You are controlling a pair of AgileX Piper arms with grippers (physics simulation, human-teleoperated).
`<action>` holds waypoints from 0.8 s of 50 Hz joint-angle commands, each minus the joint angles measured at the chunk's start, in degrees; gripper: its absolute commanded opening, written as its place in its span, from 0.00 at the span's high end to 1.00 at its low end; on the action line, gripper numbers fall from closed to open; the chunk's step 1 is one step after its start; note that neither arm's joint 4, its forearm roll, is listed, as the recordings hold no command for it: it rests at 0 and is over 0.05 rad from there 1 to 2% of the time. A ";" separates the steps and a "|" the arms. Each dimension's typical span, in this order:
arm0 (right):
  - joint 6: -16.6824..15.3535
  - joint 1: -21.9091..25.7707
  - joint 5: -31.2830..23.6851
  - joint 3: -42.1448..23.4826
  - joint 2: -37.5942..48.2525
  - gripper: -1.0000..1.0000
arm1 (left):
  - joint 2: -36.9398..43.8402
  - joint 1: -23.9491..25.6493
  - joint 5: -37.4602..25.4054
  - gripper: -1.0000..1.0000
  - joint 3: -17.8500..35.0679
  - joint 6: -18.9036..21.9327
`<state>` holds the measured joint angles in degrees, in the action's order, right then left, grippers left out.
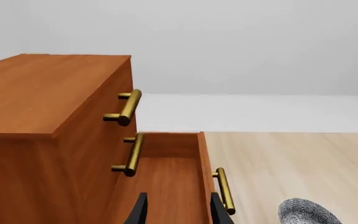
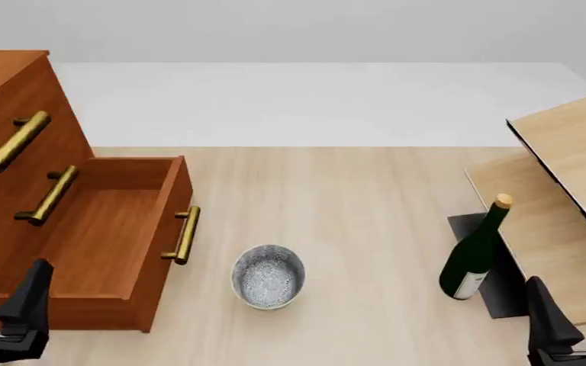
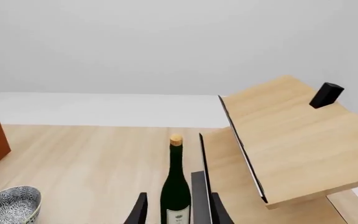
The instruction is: Put the wine bottle in the bottom drawer of the cabinet.
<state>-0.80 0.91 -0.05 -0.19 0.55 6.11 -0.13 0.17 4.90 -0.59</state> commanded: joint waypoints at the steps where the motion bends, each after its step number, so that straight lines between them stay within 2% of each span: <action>1: -0.15 0.33 -0.11 -0.03 -0.30 0.00 | 5.86 -0.08 -3.18 0.00 9.87 0.80; 5: -0.42 0.47 -0.23 -0.02 -0.29 0.00 | 8.69 -0.09 -4.58 0.00 14.71 1.81; 8: -0.46 0.68 -0.35 -0.02 -0.32 0.00 | 11.89 -0.55 -5.75 0.00 18.00 0.65; 13: -0.40 0.65 -0.41 0.00 -0.27 0.00 | 16.76 1.83 -9.83 0.00 24.03 2.55; 16: -0.25 1.01 -0.39 -0.02 -0.23 0.00 | 19.14 1.41 -12.27 0.00 28.30 1.05; 17: -0.18 0.96 -0.42 0.00 -0.19 0.00 | 20.11 2.11 -13.14 0.00 29.35 1.68; 20: 0.01 1.09 -0.17 0.03 0.23 0.00 | 22.50 2.48 -15.17 0.00 32.22 2.03; 22: -0.17 1.22 -0.34 0.05 0.14 0.00 | 24.95 2.60 -16.92 0.00 34.28 0.02; 23: -0.13 1.08 -0.23 0.06 0.29 0.00 | 25.68 3.40 -17.74 0.00 34.95 1.48; 27: -0.30 1.38 0.30 0.11 0.99 0.00 | 29.00 4.28 -21.26 0.00 37.89 0.12; 28: 0.15 1.41 0.13 0.10 0.89 0.00 | 30.55 4.91 -22.40 0.00 38.73 2.12; 29: 0.07 1.41 0.15 0.10 0.91 0.00 | 30.37 5.51 -22.70 0.00 39.23 2.09; 34: -0.08 1.42 -0.19 0.10 0.69 0.00 | 33.37 6.07 -27.22 0.00 44.88 0.17; 36: -0.47 1.80 0.08 0.10 0.92 0.00 | 35.33 8.04 -29.04 0.00 45.49 1.53; 37: -0.16 1.68 -0.09 0.10 0.85 0.00 | 35.73 6.22 -29.60 0.00 46.57 -2.37; 38: -0.49 1.87 -0.36 0.10 0.55 0.00 | 35.88 6.97 -30.10 0.00 47.40 -0.87; 40: -0.23 1.77 -0.28 0.11 0.69 0.00 | 37.66 7.52 -31.97 0.00 48.52 -2.30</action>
<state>-1.02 2.36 -0.23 -0.11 1.11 36.84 5.42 -24.18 45.61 -0.51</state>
